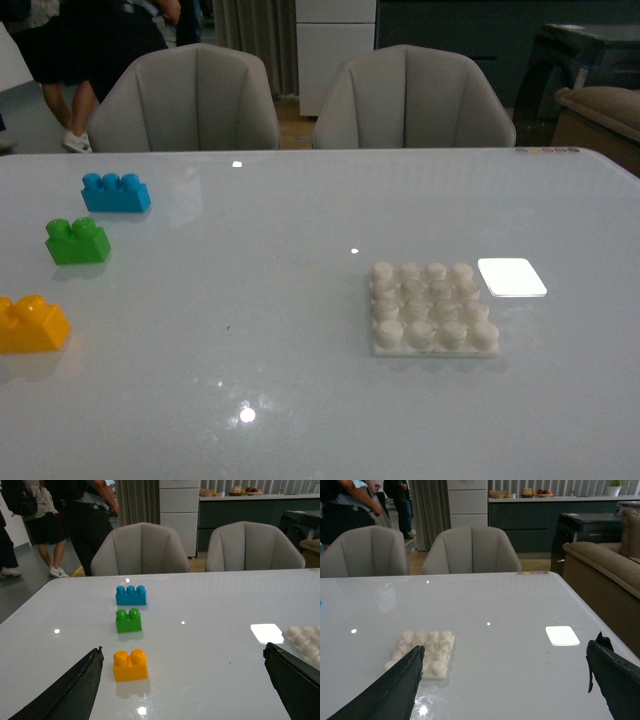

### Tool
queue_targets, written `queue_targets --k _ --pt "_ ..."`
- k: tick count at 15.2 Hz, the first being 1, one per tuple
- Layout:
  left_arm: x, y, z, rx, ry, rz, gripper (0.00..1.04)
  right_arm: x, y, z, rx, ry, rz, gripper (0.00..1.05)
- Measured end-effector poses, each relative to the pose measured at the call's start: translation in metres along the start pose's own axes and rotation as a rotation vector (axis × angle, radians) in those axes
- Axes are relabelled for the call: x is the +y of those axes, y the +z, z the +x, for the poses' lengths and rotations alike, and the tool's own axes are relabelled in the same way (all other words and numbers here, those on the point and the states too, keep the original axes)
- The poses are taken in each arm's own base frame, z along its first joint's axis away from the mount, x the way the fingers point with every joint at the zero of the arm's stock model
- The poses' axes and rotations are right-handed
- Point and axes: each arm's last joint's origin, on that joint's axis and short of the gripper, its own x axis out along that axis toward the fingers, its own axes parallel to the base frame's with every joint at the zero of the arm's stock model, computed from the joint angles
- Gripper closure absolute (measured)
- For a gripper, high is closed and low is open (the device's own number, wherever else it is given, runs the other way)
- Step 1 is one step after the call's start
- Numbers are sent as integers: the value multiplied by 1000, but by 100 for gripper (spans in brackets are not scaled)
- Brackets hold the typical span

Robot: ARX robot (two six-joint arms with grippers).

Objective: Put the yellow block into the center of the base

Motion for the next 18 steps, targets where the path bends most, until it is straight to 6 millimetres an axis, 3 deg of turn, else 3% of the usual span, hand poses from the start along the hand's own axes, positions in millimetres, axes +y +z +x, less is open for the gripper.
queue_targets --k 18 --pt "0 0 0 0 0 0 7 0 0 0 0 0 0 6"
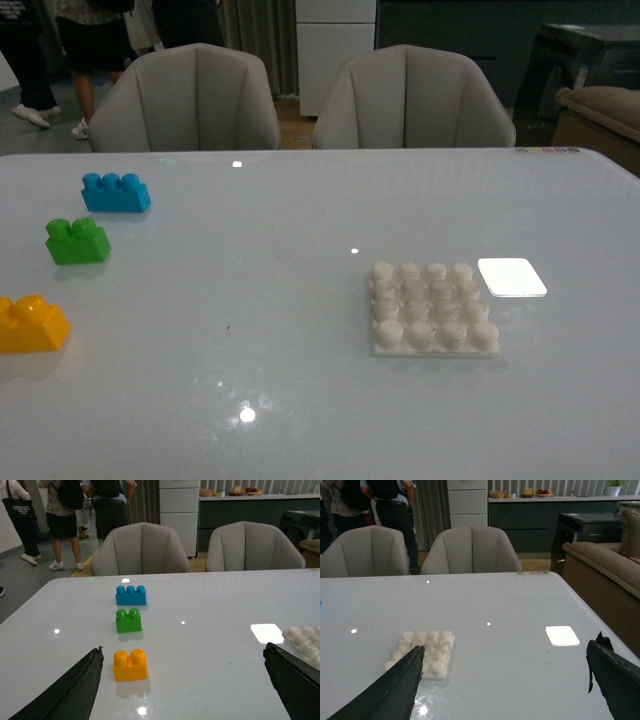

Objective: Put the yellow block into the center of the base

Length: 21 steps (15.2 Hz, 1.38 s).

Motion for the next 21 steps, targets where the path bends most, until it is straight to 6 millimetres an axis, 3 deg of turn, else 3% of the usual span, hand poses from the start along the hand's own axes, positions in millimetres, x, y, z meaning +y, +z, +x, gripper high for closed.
queue_targets --k 16,17,19,21 --pt "0 0 0 0 0 0 7 1 -2 0 57 -44 38 6" --pt "0 0 0 0 0 0 7 -1 3 6 72 -77 84 6" --pt "0 0 0 0 0 0 7 -11 33 17 -34 -103 103 6" --pt "0 0 0 0 0 0 7 -17 61 46 -85 -105 99 6"
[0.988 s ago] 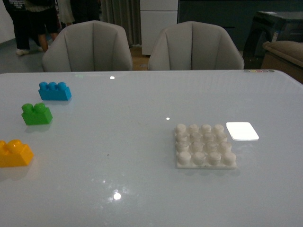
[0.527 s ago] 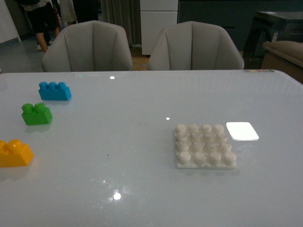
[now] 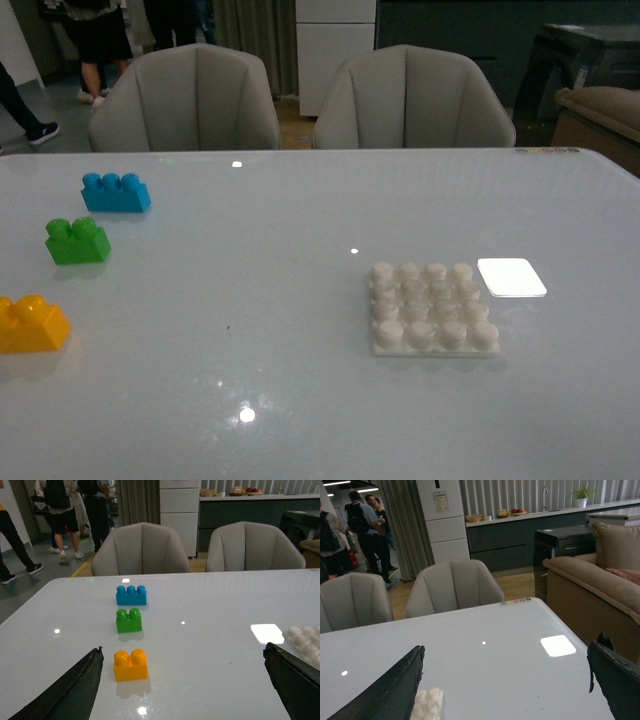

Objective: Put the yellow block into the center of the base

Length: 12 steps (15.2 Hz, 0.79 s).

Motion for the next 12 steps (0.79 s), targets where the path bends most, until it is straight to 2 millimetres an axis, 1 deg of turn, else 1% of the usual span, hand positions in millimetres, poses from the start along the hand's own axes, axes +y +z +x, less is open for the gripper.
queue_targets --k 2,3,4,5,6,7,8,9,10,11,12 --pt "0 0 0 0 0 0 7 1 13 36 4 6 0 6" --pt "0 0 0 0 0 0 7 1 19 62 31 6 0 6" --pt "0 0 0 0 0 0 7 1 20 88 85 5 2 6" --pt "0 0 0 0 0 0 7 1 16 111 146 2 3 6" --pt "0 0 0 0 0 0 7 2 2 142 258 -2 8 6" --pt "0 0 0 0 0 0 7 4 -19 175 381 -2 9 6" --pt "0 0 0 0 0 0 7 11 -45 208 503 5 7 6" --pt "0 0 0 0 0 0 7 18 -63 224 577 22 3 6" --pt "0 0 0 0 0 0 7 24 -80 233 638 42 2 6" --pt "0 0 0 0 0 0 7 34 -101 239 710 65 -4 6" --pt "0 0 0 0 0 0 7 41 -117 241 765 82 -7 6"
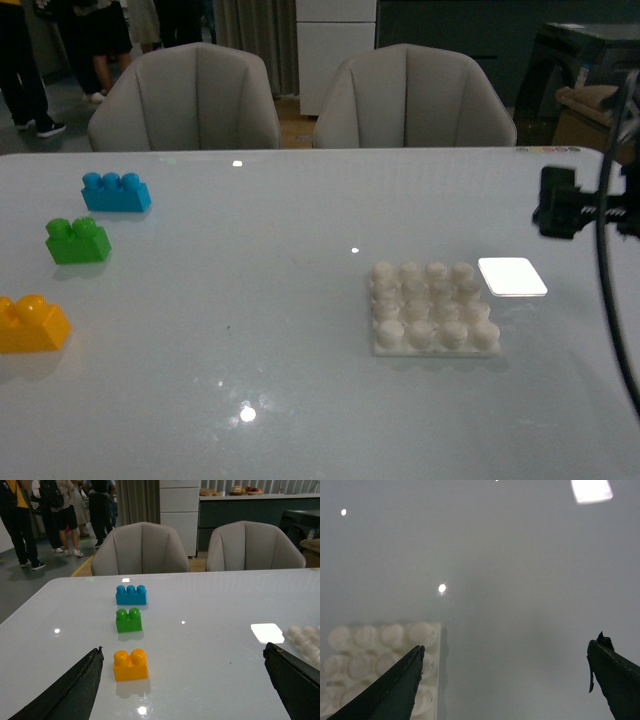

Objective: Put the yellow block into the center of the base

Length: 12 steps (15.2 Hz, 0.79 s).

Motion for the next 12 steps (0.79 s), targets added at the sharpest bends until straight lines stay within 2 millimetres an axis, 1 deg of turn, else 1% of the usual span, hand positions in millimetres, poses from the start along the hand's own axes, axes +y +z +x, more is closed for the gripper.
queue_targets --k 1,3,5,8,10,12 --pt "0 0 0 0 0 0 7 9 -12 12 60 16 -6 6" --pt "0 0 0 0 0 0 7 24 -25 22 131 42 -30 6" --pt "0 0 0 0 0 0 7 34 -30 32 160 52 -44 6" --pt "0 0 0 0 0 0 7 41 -39 43 215 58 -23 6" --pt "0 0 0 0 0 0 7 52 -40 51 223 76 -9 6" --pt "0 0 0 0 0 0 7 62 -40 52 223 110 7 6"
